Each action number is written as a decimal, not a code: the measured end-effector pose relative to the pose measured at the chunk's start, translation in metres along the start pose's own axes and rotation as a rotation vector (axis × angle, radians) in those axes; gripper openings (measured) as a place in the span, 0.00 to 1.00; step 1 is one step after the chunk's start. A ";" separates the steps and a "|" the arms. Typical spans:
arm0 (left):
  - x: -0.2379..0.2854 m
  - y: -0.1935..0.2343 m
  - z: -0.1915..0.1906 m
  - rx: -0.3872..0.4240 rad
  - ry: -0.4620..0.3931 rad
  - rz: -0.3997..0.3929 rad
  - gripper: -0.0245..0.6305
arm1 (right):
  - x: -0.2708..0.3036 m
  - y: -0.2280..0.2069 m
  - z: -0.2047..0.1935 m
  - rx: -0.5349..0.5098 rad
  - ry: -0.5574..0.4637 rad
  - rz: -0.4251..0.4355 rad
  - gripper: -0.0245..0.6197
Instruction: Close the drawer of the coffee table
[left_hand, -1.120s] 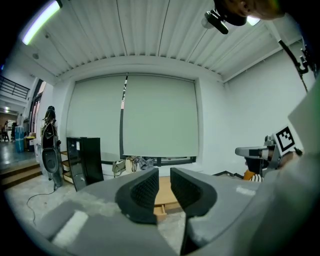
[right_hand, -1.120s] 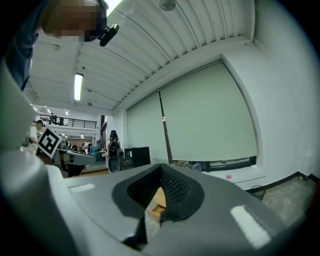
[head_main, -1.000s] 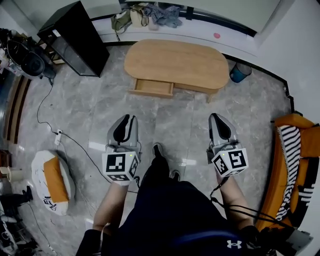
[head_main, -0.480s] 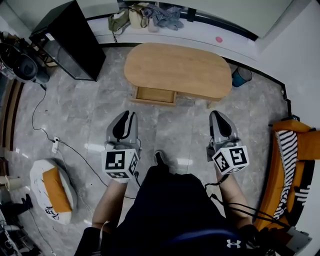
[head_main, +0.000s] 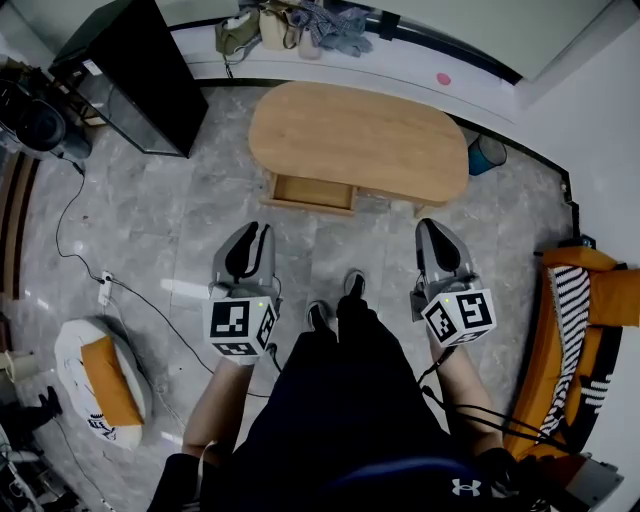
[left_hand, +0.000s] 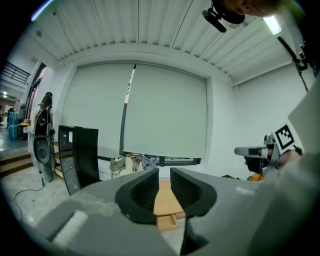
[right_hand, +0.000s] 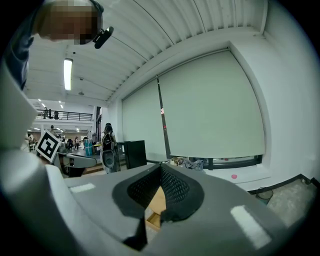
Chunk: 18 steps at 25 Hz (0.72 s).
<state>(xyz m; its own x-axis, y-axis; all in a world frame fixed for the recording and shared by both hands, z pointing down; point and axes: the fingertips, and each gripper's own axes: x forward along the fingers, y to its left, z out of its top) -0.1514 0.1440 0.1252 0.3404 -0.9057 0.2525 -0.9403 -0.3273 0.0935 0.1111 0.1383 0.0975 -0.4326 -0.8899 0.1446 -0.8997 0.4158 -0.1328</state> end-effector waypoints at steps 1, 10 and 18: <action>0.003 0.002 0.000 0.000 0.003 0.002 0.16 | 0.005 0.000 -0.002 0.002 0.003 0.005 0.04; 0.036 0.022 0.003 0.022 0.015 0.028 0.16 | 0.060 -0.010 -0.006 0.022 0.008 0.050 0.04; 0.104 0.025 -0.016 -0.052 0.067 -0.010 0.16 | 0.117 -0.051 -0.022 0.051 0.045 0.085 0.04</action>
<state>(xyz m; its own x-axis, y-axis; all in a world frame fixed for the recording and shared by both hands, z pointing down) -0.1393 0.0460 0.1690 0.3511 -0.8817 0.3152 -0.9359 -0.3205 0.1461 0.1054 0.0170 0.1423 -0.5105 -0.8420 0.1743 -0.8560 0.4785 -0.1956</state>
